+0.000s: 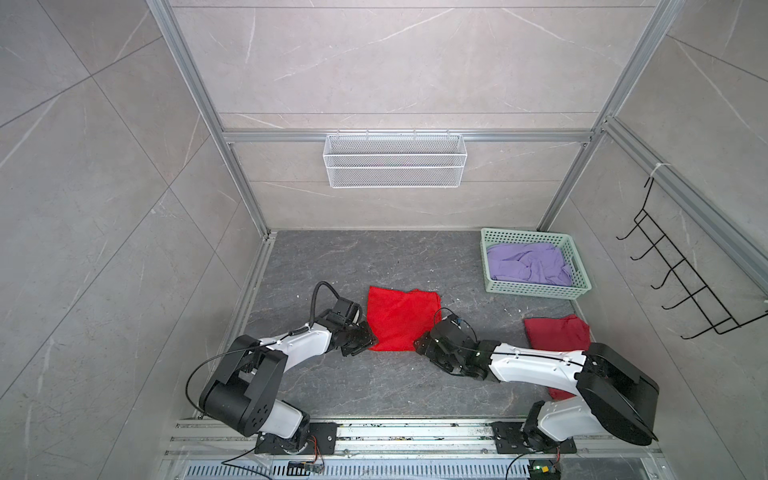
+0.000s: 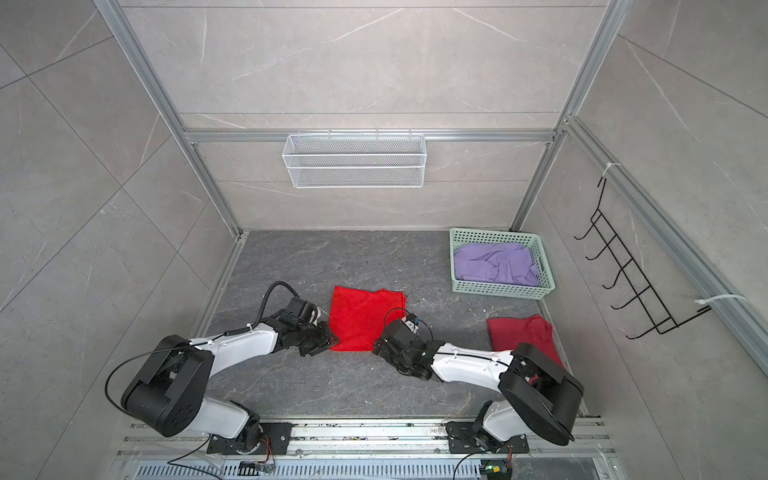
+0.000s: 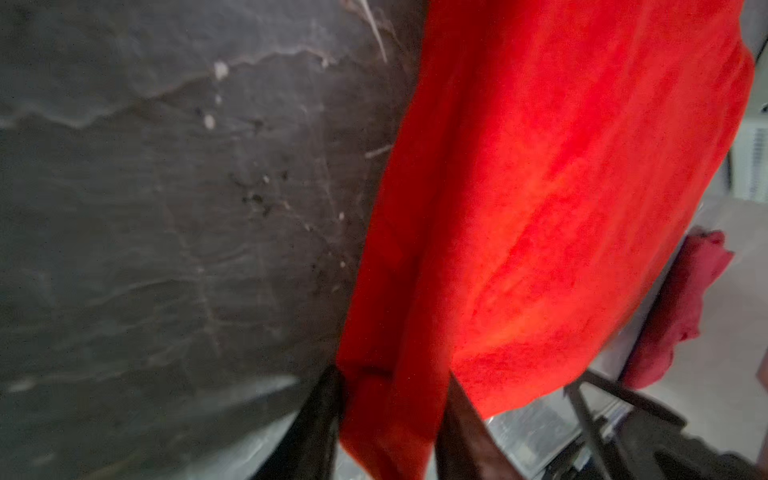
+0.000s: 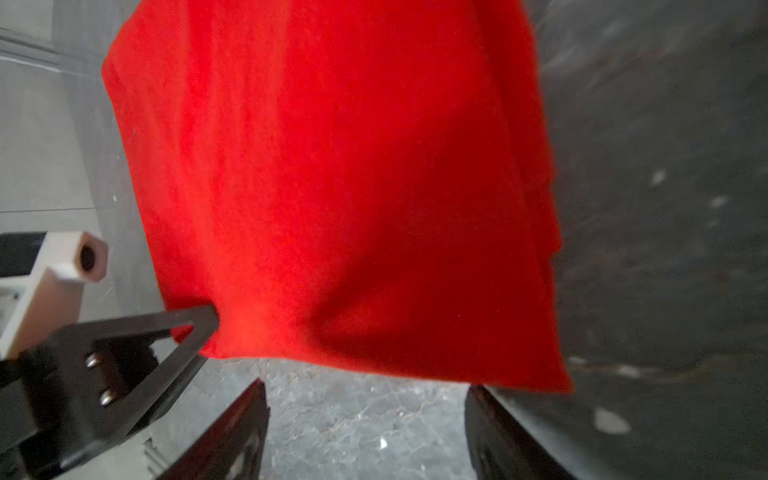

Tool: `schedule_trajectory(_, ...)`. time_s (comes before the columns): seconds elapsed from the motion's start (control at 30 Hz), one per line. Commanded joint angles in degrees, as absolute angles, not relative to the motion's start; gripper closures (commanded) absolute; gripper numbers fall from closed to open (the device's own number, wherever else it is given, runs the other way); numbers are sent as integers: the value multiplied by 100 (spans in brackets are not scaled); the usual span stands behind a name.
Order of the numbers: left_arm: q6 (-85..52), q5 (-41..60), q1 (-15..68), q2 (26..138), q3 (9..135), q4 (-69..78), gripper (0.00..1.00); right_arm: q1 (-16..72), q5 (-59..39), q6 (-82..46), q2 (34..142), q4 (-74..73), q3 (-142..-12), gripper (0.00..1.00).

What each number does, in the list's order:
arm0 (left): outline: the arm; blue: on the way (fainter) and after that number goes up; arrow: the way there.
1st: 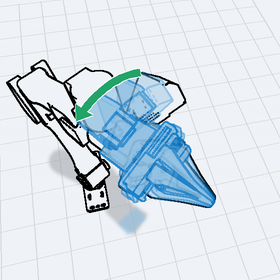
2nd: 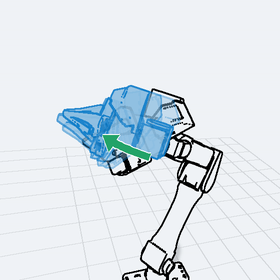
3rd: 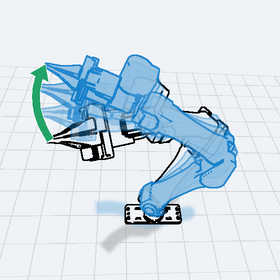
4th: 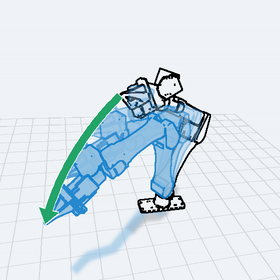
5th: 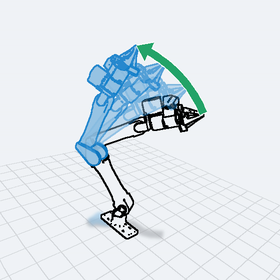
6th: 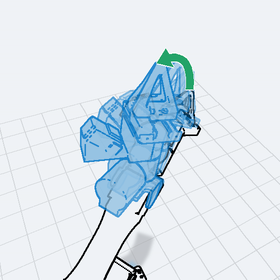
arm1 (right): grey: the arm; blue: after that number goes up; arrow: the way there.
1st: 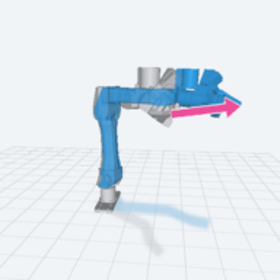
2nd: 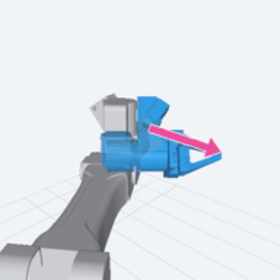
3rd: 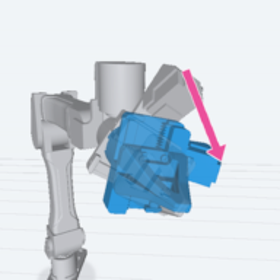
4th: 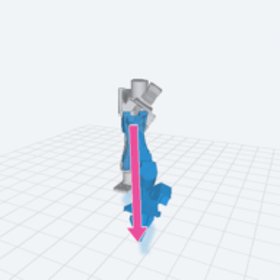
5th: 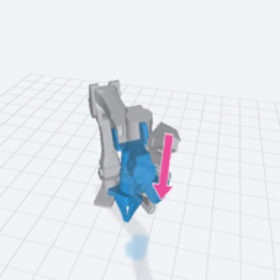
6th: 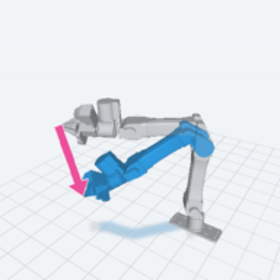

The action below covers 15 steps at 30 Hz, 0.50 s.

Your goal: Fold and stack the t-shirts

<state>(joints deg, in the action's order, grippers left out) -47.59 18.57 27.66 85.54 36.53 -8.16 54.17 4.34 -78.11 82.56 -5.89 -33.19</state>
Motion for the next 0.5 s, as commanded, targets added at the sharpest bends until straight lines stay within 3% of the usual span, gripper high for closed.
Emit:
schedule_trajectory(0.0,-4863,1934,2781,8682,3642,-697,89,5683,835,-8709,8447,-1703,-3004,22)
schedule_trajectory(0.1,-5318,2252,2852,8534,3612,-454,100,5857,1137,-9100,8582,-2340,-2693,19)
schedule_trajectory(0.47,-6867,3004,3120,7708,3915,130,100,5994,1693,-9620,9399,-4447,-2222,14)
